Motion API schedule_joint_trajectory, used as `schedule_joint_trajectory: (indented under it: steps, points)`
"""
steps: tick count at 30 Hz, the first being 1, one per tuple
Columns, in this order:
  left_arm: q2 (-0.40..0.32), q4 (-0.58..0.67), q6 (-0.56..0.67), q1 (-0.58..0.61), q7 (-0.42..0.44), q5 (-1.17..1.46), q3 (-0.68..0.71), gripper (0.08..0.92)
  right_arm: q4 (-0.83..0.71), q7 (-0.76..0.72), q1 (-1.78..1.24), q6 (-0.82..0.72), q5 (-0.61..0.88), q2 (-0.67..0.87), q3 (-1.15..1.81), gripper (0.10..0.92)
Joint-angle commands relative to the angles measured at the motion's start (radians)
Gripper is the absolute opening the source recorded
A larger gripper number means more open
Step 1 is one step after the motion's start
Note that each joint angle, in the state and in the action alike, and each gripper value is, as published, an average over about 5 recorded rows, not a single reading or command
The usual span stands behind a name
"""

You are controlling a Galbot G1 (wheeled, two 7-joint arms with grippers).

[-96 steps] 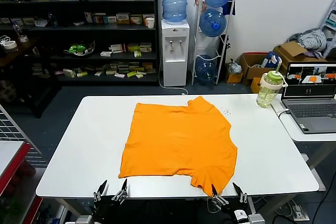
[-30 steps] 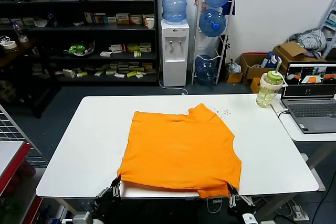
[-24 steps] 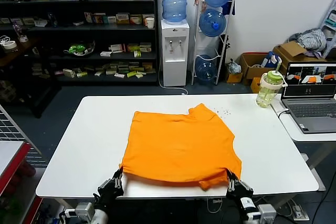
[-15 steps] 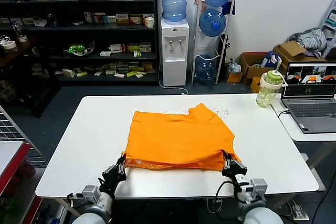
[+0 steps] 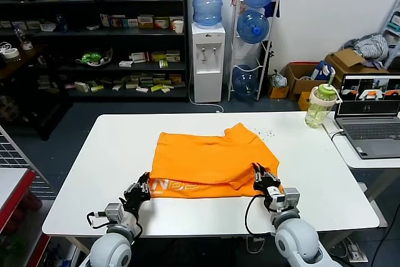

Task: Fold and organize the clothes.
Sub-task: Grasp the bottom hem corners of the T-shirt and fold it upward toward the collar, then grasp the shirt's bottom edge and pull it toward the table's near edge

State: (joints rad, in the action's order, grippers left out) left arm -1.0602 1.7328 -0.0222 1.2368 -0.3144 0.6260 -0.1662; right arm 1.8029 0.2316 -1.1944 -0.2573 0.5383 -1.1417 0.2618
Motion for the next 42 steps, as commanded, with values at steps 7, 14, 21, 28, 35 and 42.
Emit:
schedule_joint_trajectory:
  steps: [7, 14, 21, 28, 35, 42]
  points:
    - [0.029, 0.032, -0.042, 0.067, -0.001, -0.017, -0.039, 0.484, 0.0, -0.042, -0.045, 0.002, -0.042, 0.052, 0.066, 0.59]
    - [0.001, 0.048, -0.023, 0.189, 0.05, -0.019, -0.077, 0.683, 0.021, -0.114, -0.212, 0.004, -0.019, 0.108, 0.151, 0.78]
    - [-0.021, 0.016, -0.017, 0.146, 0.06, -0.014, -0.066, 0.816, -0.032, -0.168, -0.221, -0.004, 0.017, 0.11, 0.172, 0.822]
    - [-0.024, -0.01, -0.019, 0.103, 0.054, -0.004, -0.048, 0.823, -0.067, -0.18, -0.195, -0.021, 0.057, 0.109, 0.165, 0.823]
    - [-0.029, -0.037, -0.018, 0.08, 0.047, -0.003, -0.041, 0.823, -0.086, -0.184, -0.169, -0.026, 0.064, 0.105, 0.148, 0.823]
    - [-0.028, -0.036, -0.018, 0.072, 0.033, -0.004, -0.035, 0.804, -0.086, -0.182, -0.154, -0.027, 0.068, 0.098, 0.137, 0.718]
